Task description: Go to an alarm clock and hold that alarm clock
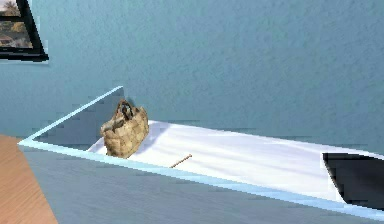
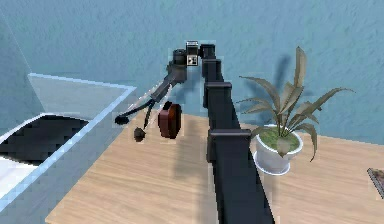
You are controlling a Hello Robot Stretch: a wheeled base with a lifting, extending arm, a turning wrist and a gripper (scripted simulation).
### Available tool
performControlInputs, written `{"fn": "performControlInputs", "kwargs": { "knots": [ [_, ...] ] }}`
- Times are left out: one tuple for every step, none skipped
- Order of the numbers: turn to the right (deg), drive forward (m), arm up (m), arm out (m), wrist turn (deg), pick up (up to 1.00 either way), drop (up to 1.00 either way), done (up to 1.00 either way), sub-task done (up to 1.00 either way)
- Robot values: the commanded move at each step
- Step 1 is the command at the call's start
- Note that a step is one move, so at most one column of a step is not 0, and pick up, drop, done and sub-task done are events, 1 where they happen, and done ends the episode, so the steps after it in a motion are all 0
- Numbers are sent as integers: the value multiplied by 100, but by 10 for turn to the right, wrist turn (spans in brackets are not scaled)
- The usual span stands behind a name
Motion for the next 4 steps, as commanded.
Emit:
{"fn": "performControlInputs", "kwargs": {
  "knots": [
    [0, 0, 0, 0, 450, 0, 0, 0, 0],
    [0, 0, 0, 0, 450, 0, 0, 0, 0],
    [0, 0, 0, 0, 270, 0, 0, 0, 0],
    [0, 0, -30, 0, 0, 0, 0, 0, 0]
  ]
}}
